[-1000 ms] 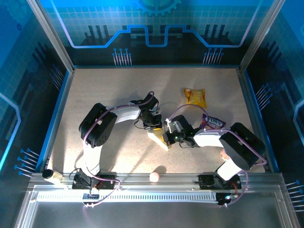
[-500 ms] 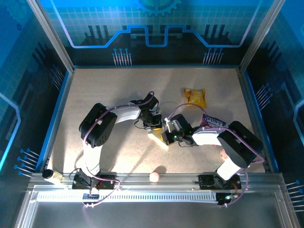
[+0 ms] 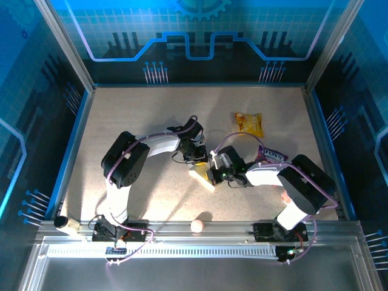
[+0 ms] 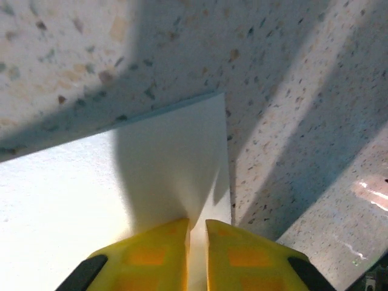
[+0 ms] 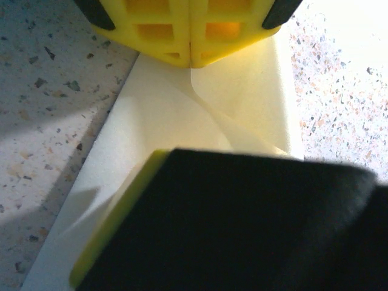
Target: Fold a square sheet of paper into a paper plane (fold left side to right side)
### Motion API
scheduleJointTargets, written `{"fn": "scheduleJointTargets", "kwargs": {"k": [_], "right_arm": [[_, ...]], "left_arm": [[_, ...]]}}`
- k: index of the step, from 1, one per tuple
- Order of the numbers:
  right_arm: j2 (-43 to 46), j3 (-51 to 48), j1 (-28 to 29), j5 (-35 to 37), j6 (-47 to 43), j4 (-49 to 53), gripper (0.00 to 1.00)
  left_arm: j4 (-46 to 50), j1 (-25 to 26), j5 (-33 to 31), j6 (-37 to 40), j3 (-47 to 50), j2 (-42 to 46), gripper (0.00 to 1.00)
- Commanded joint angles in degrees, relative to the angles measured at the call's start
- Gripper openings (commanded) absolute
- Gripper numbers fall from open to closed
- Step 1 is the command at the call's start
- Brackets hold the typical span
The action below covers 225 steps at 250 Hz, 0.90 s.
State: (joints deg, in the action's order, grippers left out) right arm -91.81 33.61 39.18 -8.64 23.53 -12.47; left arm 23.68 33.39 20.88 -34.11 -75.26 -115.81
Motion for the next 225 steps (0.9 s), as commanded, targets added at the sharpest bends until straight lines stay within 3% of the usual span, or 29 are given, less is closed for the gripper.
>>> {"fn": "scheduleJointTargets", "kwargs": {"k": [1, 60, 128, 225], "right_arm": [[0.27, -2.07, -0.73, -0.03, -0.09, 2.7, 0.0], [1.03, -2.43, -0.7, -0.44, -0.17, 3.05, 0.0], [1.02, -2.87, -0.68, -1.9, 0.1, 2.71, 0.0], [0.32, -1.88, -0.64, -1.55, -0.28, 3.53, 0.0]], "left_arm": [[2.45, -2.15, -1.04, 1.48, -2.82, 4.16, 0.19], [1.19, -4.47, -2.24, 1.59, 4.08, 14.34, 0.2], [-11.58, -2.65, 2.03, -8.42, 22.81, 25.87, 0.19], [-22.91, 2.73, 3.4, -15.95, 30.0, 23.75, 0.18]]}}
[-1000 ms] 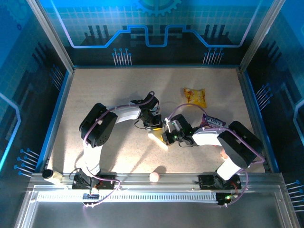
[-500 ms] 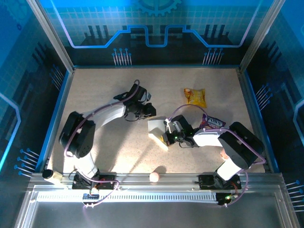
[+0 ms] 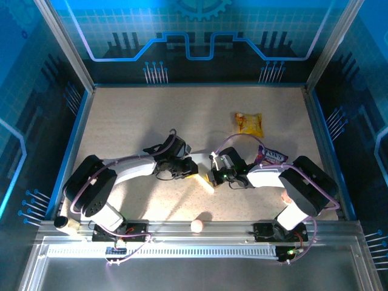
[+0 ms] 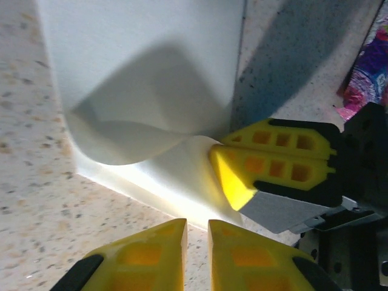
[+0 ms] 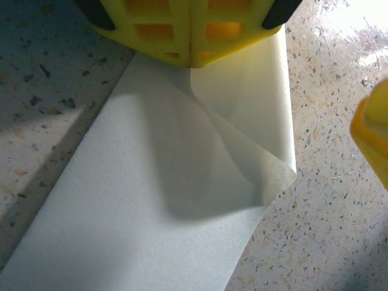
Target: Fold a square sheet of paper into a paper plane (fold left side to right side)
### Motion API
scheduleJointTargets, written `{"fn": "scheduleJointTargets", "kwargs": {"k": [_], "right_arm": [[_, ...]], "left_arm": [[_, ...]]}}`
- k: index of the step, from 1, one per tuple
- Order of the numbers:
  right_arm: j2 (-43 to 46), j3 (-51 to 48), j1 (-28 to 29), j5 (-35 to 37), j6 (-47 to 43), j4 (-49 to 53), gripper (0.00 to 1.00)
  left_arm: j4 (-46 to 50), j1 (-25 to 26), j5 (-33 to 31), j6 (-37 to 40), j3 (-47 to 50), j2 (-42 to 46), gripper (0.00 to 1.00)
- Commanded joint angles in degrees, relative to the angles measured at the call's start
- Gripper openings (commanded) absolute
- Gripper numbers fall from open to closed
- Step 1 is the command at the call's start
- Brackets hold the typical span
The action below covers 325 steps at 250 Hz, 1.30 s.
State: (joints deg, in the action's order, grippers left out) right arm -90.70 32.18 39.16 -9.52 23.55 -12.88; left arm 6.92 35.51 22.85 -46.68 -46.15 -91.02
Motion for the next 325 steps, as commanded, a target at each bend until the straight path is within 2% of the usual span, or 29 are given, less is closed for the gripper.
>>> {"fn": "scheduleJointTargets", "kwargs": {"k": [1, 111, 185, 325], "right_arm": [[-0.8, -0.5, -0.64, -0.63, -0.28, 3.93, 0.0], [-0.27, -0.72, -0.66, 0.2, -0.27, 4.46, 0.01], [-0.1, -0.5, -0.71, 0.51, -0.08, 4.57, 0.06], [-0.77, 0.31, -0.66, 0.85, -0.24, 5.03, 0.08]], "left_arm": [[-6.27, 0.62, 1.42, -3.45, 0.89, -1.06, 0.18], [-8.4, 0.98, 1.28, -2.94, -0.61, -7.48, 0.16], [-7.0, 1.29, 0.48, -1.8, 0.63, -7.97, 0.15], [-5.95, 1.58, -0.44, -0.94, 1.76, -8.64, 0.15]]}}
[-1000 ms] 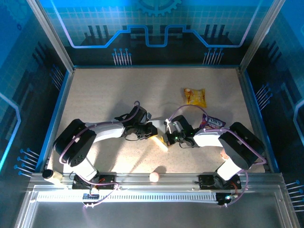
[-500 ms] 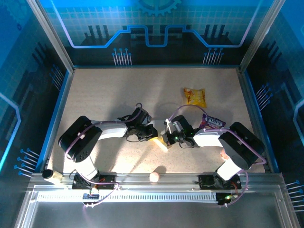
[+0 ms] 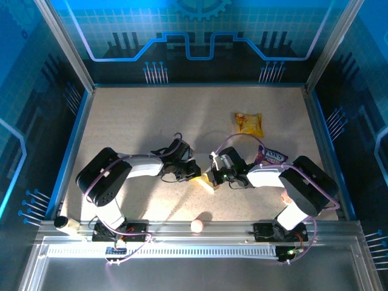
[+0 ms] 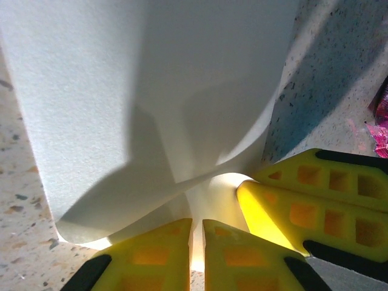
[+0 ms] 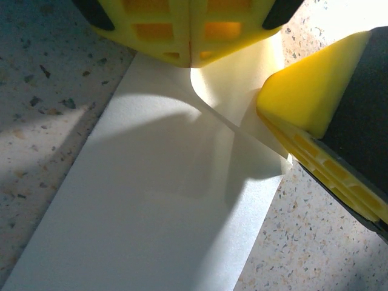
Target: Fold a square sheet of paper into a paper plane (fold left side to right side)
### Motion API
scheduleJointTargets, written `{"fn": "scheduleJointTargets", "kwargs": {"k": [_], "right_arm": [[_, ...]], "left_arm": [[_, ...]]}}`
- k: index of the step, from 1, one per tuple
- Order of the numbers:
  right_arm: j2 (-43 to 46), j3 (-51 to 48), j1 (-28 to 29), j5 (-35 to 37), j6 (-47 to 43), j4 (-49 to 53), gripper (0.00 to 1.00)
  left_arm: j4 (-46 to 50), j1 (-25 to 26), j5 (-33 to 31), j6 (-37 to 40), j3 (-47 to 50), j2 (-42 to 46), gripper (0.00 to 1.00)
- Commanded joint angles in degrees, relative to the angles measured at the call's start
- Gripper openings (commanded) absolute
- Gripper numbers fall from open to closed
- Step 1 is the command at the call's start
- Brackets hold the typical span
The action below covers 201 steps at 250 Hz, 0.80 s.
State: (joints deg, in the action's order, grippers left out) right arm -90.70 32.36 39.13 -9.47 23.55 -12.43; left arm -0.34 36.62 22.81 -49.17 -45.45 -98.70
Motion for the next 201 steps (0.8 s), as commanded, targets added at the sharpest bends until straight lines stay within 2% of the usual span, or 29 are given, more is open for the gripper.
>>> {"fn": "scheduleJointTargets", "kwargs": {"k": [1, 122, 171, 201], "right_arm": [[-0.74, 0.15, -0.6, 0.83, -0.2, 4.59, 0.08], [-0.34, 0.94, -0.64, 0.8, 0.24, 4.97, 0.12], [2.29, 3.77, -0.89, 0.35, 0.63, 6.83, 0.21], [5.59, 5.71, -1.69, 0.96, 1.05, 9.44, 0.31]], "left_arm": [[1.31, 0.51, -0.4, 1.54, 1.06, -0.97, 0.15], [2.77, 0.64, -1.66, 2.34, 1.86, -2.55, 0.14], [4.95, 0.64, -2.64, 2.84, 1.87, -3.04, 0.13], [5.57, 0.64, -3.03, 2.75, 1.68, -3.61, 0.13]]}}
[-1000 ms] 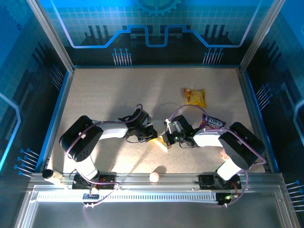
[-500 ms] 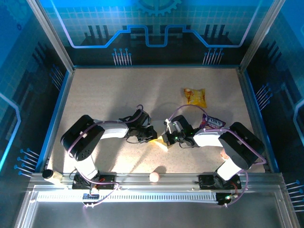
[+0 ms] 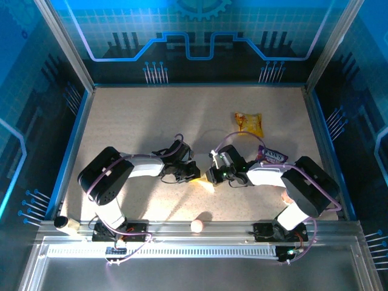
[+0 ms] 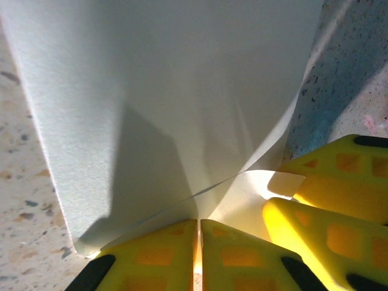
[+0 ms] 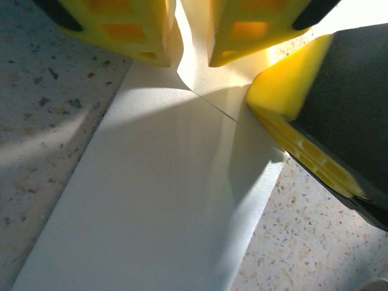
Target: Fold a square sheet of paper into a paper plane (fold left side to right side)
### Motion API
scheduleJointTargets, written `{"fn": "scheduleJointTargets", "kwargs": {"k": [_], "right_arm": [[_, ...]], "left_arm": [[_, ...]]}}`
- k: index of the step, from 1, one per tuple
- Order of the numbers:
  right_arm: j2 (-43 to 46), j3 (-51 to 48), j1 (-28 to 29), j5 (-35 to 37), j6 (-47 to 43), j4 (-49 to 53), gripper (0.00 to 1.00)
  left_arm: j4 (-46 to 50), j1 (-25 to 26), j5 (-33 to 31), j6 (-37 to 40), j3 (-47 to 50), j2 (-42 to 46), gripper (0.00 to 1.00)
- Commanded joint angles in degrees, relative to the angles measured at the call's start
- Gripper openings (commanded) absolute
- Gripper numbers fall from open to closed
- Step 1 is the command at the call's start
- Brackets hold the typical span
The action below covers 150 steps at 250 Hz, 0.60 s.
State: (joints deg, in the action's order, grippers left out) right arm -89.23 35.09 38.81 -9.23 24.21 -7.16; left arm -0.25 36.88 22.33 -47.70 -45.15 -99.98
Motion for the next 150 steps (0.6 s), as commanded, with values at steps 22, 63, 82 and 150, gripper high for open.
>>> {"fn": "scheduleJointTargets", "kwargs": {"k": [22, 63, 82, 150], "right_arm": [[7.51, 3.43, -2.35, 1.55, 0.49, 7.22, 0.37], [13.62, 3.45, -4.06, -0.75, 0.33, 15.47, 0.4], [15.19, 3.63, -4.45, -6.76, 0.71, 18.26, 0.28], [13.32, 0.39, -4.4, -23.63, 7.51, 16.3, 0.0]], "left_arm": [[5.38, 0.43, -2.57, 0.93, 1.38, -2.71, 0.13], [5.18, 0.47, -2.51, 0.72, 1.21, -2.93, 0.13], [5.33, 0.47, -2.49, 0.86, 0.94, -2.98, 0.13], [5.7, 0.49, -2.4, 1.28, 0.15, -3.28, 0.13]]}}
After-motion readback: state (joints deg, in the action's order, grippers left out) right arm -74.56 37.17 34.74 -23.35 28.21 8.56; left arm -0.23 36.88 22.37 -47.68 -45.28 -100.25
